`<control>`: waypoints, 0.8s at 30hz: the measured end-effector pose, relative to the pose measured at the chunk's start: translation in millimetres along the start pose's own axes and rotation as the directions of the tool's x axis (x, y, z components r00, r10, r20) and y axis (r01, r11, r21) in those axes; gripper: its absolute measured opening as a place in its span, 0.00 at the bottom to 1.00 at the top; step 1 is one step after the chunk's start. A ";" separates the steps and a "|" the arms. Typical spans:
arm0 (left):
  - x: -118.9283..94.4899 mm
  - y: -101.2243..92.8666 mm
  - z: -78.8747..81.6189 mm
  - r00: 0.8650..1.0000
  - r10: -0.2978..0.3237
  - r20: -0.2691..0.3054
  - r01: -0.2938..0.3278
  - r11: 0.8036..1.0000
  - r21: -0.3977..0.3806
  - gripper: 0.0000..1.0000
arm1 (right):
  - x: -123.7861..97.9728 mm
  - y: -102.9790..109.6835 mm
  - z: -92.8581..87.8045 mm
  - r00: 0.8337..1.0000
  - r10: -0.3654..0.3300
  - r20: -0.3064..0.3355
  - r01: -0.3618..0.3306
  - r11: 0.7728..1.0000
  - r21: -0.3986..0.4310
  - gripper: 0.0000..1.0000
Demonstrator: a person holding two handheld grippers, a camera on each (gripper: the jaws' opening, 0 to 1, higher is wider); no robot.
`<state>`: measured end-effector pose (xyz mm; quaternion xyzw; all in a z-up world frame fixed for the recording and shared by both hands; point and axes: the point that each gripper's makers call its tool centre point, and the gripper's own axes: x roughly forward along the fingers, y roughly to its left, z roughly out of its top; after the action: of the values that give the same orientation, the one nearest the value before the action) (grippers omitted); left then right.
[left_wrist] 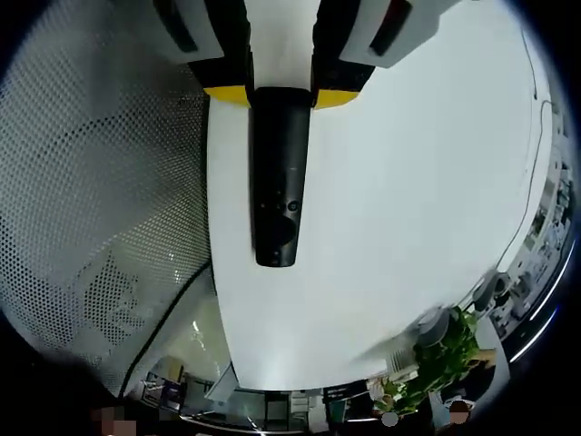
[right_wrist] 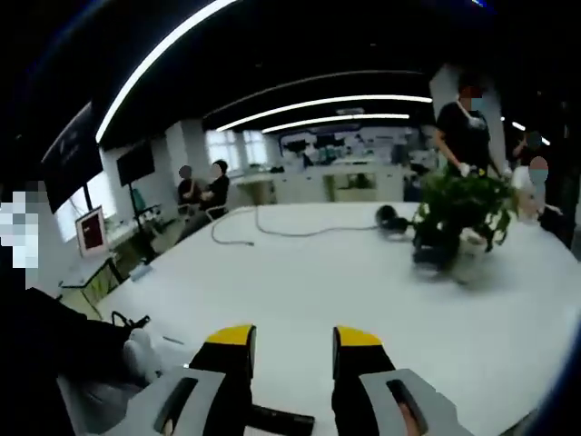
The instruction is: Press the specified remote control buttons in sequence, fully releasing each button before pressing the next.
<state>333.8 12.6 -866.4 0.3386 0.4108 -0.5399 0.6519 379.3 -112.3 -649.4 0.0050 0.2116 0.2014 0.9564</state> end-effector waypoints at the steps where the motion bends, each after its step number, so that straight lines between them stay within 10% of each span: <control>1: -0.2 0.1 0.3 1.000 0.000 -0.001 0.000 1.000 0.001 0.23 | -5.7 -4.7 -3.1 1.000 -0.028 0.007 0.028 0.999 -0.019 0.41; 11: -2.7 10.0 -1.3 1.000 0.006 -0.011 -0.006 1.000 0.021 0.23 | -24.7 -28.3 -14.5 0.980 -0.187 0.061 0.194 0.970 -0.146 0.73; 24: -16.5 56.3 -5.6 0.998 0.061 -0.022 -0.062 0.998 -0.026 0.23 | -24.1 -35.4 -15.2 0.970 -0.233 0.076 0.244 0.940 -0.237 0.76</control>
<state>386.8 35.2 -854.1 0.3481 0.4140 -0.5106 0.6683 366.7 -155.3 -656.9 -0.1336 0.1617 0.1084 0.9717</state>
